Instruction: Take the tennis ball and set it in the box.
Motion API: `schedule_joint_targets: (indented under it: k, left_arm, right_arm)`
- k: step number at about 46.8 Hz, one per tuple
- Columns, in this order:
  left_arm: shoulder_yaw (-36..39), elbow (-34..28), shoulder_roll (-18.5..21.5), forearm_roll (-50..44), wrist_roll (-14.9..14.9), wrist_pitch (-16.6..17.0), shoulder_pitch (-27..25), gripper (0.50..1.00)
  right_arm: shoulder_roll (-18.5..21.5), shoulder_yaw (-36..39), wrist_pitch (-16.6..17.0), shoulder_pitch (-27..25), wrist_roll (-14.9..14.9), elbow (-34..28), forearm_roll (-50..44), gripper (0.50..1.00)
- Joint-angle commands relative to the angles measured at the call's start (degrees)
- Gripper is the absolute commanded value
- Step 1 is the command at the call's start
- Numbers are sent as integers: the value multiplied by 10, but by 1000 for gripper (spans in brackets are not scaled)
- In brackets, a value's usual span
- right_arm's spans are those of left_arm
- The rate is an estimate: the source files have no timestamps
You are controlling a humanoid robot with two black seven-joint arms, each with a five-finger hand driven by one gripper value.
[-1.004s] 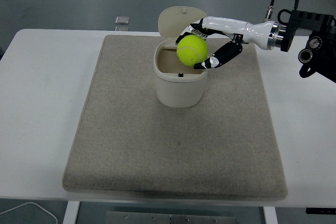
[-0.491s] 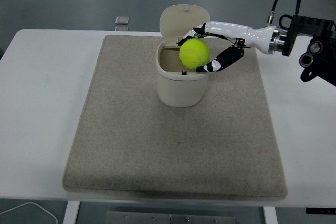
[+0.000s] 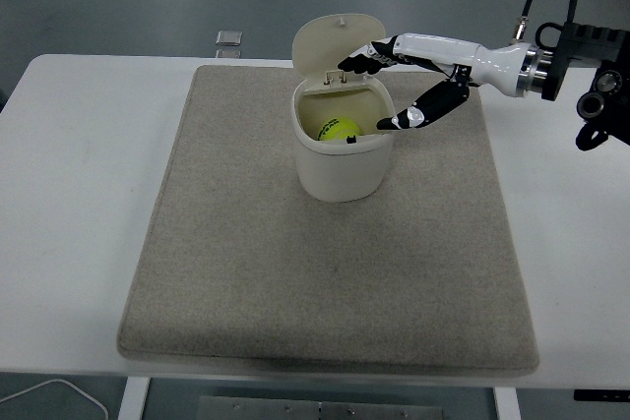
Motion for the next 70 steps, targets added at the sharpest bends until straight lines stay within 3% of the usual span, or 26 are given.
schedule_joint_targets:
  k: [1, 7, 12, 16, 22, 26, 47, 52, 58, 70]
  left_arm:
    - [0, 0, 0, 0, 0, 0, 0, 992]
    - [0, 0, 0, 0, 0, 0, 0, 992]
    - [0, 0, 0, 0, 0, 0, 0, 992]
    - [0, 0, 0, 0, 0, 0, 0, 992]
    - [0, 0, 0, 0, 0, 0, 0, 992]
    - [0, 0, 0, 0, 0, 0, 0, 992]
    - [0, 0, 0, 0, 0, 0, 0, 992]
    - [0, 0, 0, 0, 0, 0, 0, 992]
    - [0, 0, 0, 0, 0, 0, 0, 992]
    - [0, 0, 0, 0, 0, 0, 0, 992]
  right_arm:
    - [-20, 0, 48, 4, -1, 8, 43, 860]
    - [-50, -1, 104, 9, -4, 11, 108, 860]
    - [-70, -2, 130, 6, -36, 9, 157, 858]
    - [-75, -6, 132, 1, -64, 2, 206, 858]
    - [-73, -9, 117, -23, -98, -27, 302, 858]
    - [-69, -9, 87, -36, -113, -46, 360, 860]
    - [-53, -5, -20, -88, -118, -60, 546, 860]
    - [-54, -5, -29, -91, -120, -59, 577, 860]
    - [-53, -6, -47, -96, -150, -60, 607, 860]
    - [-48, -4, -54, -97, -149, -59, 610, 864]
